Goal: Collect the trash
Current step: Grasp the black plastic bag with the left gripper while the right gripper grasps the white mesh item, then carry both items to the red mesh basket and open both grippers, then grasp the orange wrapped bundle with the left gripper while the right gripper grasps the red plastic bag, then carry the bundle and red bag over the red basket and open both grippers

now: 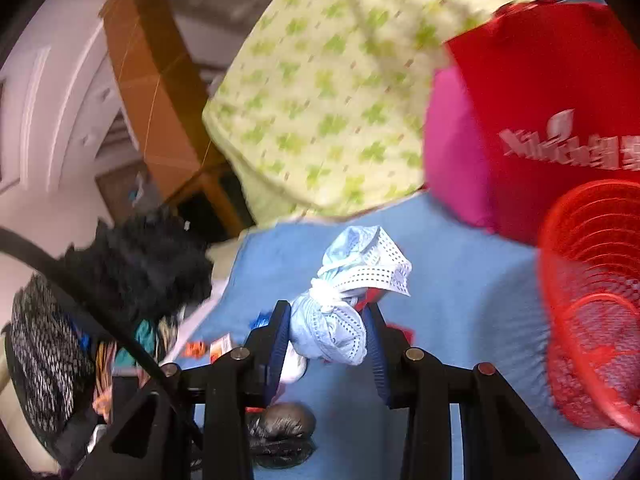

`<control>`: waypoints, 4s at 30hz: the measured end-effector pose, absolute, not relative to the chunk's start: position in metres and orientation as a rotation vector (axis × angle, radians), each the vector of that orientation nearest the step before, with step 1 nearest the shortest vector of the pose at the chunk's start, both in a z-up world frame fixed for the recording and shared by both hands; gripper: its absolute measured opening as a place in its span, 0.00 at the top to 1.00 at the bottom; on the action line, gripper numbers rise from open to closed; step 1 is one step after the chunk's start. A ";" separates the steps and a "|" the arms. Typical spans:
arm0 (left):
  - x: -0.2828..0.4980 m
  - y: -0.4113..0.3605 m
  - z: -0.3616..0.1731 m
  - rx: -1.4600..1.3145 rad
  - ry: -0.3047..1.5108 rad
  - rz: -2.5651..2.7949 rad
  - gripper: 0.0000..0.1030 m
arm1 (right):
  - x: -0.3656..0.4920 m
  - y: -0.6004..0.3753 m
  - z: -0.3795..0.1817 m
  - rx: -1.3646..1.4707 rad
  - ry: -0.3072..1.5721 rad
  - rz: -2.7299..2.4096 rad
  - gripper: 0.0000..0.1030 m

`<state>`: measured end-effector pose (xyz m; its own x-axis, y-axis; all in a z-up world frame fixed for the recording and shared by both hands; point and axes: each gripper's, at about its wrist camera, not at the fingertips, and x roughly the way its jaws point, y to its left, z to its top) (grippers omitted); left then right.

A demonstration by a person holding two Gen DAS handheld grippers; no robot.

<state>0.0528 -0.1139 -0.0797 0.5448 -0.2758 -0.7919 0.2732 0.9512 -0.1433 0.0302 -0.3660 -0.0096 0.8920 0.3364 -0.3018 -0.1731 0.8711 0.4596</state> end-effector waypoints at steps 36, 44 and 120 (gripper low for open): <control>0.082 -0.342 0.060 0.113 0.680 -0.635 0.54 | -0.093 -0.563 -0.024 0.793 0.003 -0.147 0.26; 0.069 -0.173 0.029 0.019 0.673 -0.297 0.47 | -0.082 -0.456 0.019 0.379 -0.039 0.012 0.25; 0.258 0.126 -0.123 -0.121 1.031 0.063 0.34 | 0.168 -0.255 -0.138 0.374 1.113 0.459 0.53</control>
<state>0.2579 0.1262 -0.1226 0.5131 -0.0046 -0.8583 -0.1097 0.9914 -0.0709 0.1685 -0.2554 -0.1383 0.3658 0.5288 -0.7658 -0.1652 0.8467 0.5058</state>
